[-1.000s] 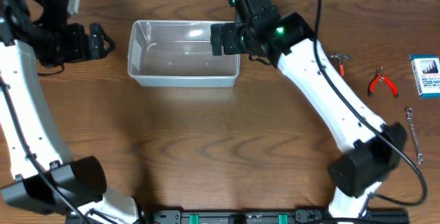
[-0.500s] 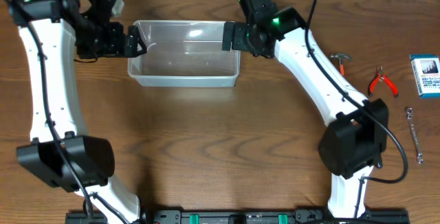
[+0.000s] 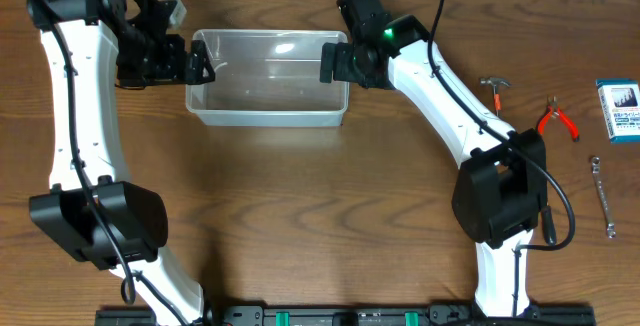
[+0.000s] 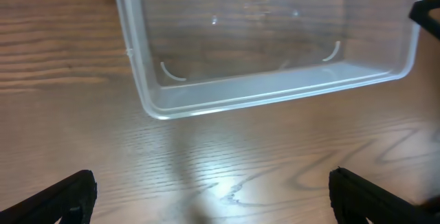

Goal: Pack container
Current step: 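Bring both grippers to opposite ends of the clear container, then grip the container's right rim with the right gripper and drag it rightward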

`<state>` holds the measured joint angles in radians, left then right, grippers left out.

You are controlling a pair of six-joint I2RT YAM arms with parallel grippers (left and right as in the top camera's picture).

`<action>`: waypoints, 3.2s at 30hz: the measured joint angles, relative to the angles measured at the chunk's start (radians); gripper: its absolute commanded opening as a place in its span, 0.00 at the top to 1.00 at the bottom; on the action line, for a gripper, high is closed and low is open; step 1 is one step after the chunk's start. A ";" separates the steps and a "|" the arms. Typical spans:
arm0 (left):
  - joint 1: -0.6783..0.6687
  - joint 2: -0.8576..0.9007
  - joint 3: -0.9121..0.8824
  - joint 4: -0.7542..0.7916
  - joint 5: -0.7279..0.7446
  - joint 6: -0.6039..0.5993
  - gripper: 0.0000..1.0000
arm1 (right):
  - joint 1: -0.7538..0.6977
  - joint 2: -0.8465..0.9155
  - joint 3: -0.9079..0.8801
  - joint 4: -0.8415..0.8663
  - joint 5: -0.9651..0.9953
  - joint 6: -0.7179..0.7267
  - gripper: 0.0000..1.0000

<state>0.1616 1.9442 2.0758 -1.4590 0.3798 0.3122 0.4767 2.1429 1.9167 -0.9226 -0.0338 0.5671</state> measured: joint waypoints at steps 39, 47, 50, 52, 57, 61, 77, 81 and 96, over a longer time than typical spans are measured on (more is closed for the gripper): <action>0.000 0.000 0.000 -0.011 -0.021 0.000 0.02 | -0.001 0.059 0.000 -0.056 0.106 -0.149 0.25; 0.000 0.000 0.000 -0.015 -0.021 0.000 0.02 | -0.001 0.059 0.000 -0.053 0.106 -0.156 0.61; 0.000 0.000 0.000 -0.016 -0.021 0.000 0.02 | -0.001 0.059 0.000 -0.052 0.106 -0.157 0.73; 0.000 0.000 0.000 -0.016 -0.021 0.000 0.02 | -0.001 0.059 0.000 -0.052 0.108 -0.157 0.81; 0.000 0.000 0.000 -0.016 -0.021 0.000 0.02 | -0.001 0.059 0.000 -0.053 0.112 -0.150 0.99; 0.000 0.000 0.000 -0.016 -0.021 0.000 0.02 | -0.001 0.059 0.000 -0.053 0.122 -0.143 0.99; 0.000 0.000 0.000 -0.019 -0.021 0.000 0.02 | -0.026 0.053 0.137 -0.357 0.144 -0.153 0.99; 0.000 0.000 0.000 -0.024 -0.021 0.000 0.02 | -0.046 0.004 0.143 -0.439 0.147 -0.175 0.99; 0.000 0.000 0.000 -0.034 -0.021 0.000 0.02 | -0.135 -0.261 0.146 -0.664 0.163 -0.239 0.99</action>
<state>0.1616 1.9442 2.0758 -1.4929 0.3584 0.3122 0.3416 1.8816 2.0624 -1.5864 0.1295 0.3279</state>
